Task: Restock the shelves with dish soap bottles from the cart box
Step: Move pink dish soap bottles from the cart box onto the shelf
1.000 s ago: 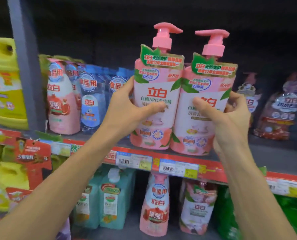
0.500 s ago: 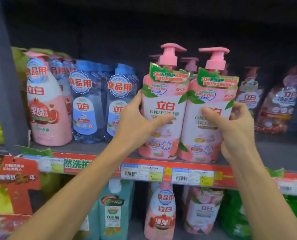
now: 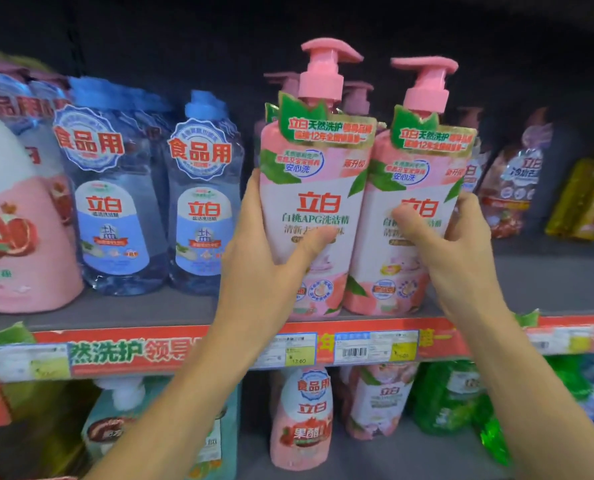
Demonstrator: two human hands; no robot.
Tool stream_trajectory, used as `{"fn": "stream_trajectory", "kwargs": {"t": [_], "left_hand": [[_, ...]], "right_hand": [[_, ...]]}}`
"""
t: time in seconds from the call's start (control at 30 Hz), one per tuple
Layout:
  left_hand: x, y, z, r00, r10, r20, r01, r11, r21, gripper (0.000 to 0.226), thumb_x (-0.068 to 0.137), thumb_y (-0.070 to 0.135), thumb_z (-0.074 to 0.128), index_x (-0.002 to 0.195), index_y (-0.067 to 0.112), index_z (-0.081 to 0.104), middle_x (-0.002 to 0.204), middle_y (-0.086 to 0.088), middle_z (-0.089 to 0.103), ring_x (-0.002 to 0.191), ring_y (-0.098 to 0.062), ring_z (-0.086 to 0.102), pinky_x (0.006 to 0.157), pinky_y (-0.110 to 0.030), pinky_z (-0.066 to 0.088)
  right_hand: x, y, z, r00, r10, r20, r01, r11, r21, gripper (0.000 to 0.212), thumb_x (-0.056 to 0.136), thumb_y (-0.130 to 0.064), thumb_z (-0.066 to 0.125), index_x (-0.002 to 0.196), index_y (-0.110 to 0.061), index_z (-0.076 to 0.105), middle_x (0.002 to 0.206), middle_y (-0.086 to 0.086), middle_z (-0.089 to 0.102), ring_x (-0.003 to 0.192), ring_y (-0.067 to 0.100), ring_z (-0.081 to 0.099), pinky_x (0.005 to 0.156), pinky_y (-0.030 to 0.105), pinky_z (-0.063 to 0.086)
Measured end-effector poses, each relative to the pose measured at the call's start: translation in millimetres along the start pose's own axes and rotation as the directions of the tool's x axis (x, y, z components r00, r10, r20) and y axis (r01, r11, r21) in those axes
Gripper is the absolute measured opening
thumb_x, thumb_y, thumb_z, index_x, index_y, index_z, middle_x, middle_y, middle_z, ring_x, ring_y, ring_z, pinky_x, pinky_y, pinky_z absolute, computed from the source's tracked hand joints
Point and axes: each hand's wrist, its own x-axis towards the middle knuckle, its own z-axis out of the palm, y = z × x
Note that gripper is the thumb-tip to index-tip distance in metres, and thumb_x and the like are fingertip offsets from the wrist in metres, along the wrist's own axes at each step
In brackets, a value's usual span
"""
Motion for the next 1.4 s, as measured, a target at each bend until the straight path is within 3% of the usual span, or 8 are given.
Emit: {"fn": "stream_trajectory", "kwargs": {"t": [0.17,0.3,0.4,0.57,0.67,0.9,1.1,1.4], "left_hand": [[-4,8,-1,1.0,-0.016,-0.009,0.017,0.999,0.033,0.074,0.078,0.035,0.076,0.141,0.021,0.04,0.115,0.025,0.061,0.101,0.014,0.06,0.077,-0.005,0.048],[-8,14,-3,1.0,0.002,-0.03,0.006,0.969,0.247,0.059,0.081,0.051,0.071,0.132,0.035,0.046,0.122,0.016,0.061,0.116,-0.001,0.057,0.099,-0.032,0.049],[-14,17,2,0.998,0.016,-0.067,0.015,0.899,0.438,0.06,0.086,0.063,0.056,0.135,0.031,0.042,0.126,0.007,0.056,0.118,-0.016,0.053,0.098,-0.048,0.046],[-27,25,19,0.99,-0.027,-0.136,0.11,0.742,0.662,0.091,0.089,0.062,0.049,0.152,0.003,0.018,0.147,-0.016,0.036,0.135,-0.034,0.035,0.108,-0.049,0.034],[-36,33,26,0.989,-0.029,-0.145,0.126,0.678,0.724,0.115,0.082,0.062,0.063,0.155,0.003,-0.004,0.158,-0.013,0.019,0.145,-0.027,0.018,0.114,-0.041,0.025],[-36,33,31,0.973,0.016,-0.228,0.158,0.671,0.724,0.11,0.073,0.059,0.076,0.149,0.001,0.021,0.142,-0.013,0.034,0.133,-0.032,0.033,0.103,-0.048,0.04],[-35,30,36,0.959,0.051,-0.28,0.201,0.572,0.795,0.098,0.073,0.062,0.075,0.139,0.002,0.033,0.132,-0.012,0.046,0.126,-0.03,0.041,0.096,-0.046,0.044],[-22,31,43,0.968,0.045,-0.245,0.201,0.44,0.875,0.105,0.082,0.063,0.063,0.149,-0.003,0.018,0.137,-0.017,0.033,0.127,-0.032,0.033,0.097,-0.038,0.04]], "right_hand": [[-9,-5,-8,0.999,-0.023,0.03,0.03,0.964,-0.265,0.035,0.08,-0.041,0.079,0.107,-0.025,0.062,0.104,-0.01,0.073,0.096,0.004,0.07,0.082,0.028,0.056],[-18,-4,-13,0.997,-0.003,0.082,0.041,0.884,-0.465,0.056,0.071,-0.05,0.083,0.118,-0.036,0.055,0.116,-0.013,0.065,0.108,0.006,0.062,0.092,0.037,0.053],[-28,-4,-12,0.992,0.034,0.121,0.035,0.849,-0.527,0.078,0.064,-0.048,0.089,0.126,-0.029,0.045,0.122,-0.009,0.06,0.11,0.013,0.06,0.083,0.033,0.048],[-31,3,-17,0.99,0.027,0.139,0.045,0.871,-0.49,0.075,0.064,-0.046,0.089,0.12,-0.024,0.045,0.118,-0.005,0.056,0.103,0.015,0.057,0.074,0.029,0.039],[-30,0,-18,0.988,0.031,0.151,0.046,0.876,-0.48,0.077,0.064,-0.044,0.089,0.123,-0.021,0.045,0.12,-0.001,0.056,0.109,0.022,0.059,0.08,0.033,0.045],[-25,-1,-22,0.987,0.067,0.148,0.013,0.875,-0.483,0.083,0.065,-0.043,0.09,0.127,-0.015,0.042,0.126,0.003,0.055,0.114,0.026,0.058,0.084,0.036,0.047],[-25,0,-21,0.987,0.068,0.149,0.013,0.874,-0.486,0.084,0.064,-0.044,0.091,0.126,-0.016,0.042,0.126,0.002,0.055,0.112,0.025,0.059,0.084,0.038,0.049],[-23,6,-22,0.986,0.091,0.14,-0.015,0.882,-0.471,0.085,0.061,-0.047,0.09,0.124,-0.023,0.04,0.125,-0.004,0.057,0.11,0.022,0.061,0.085,0.042,0.052]]}}
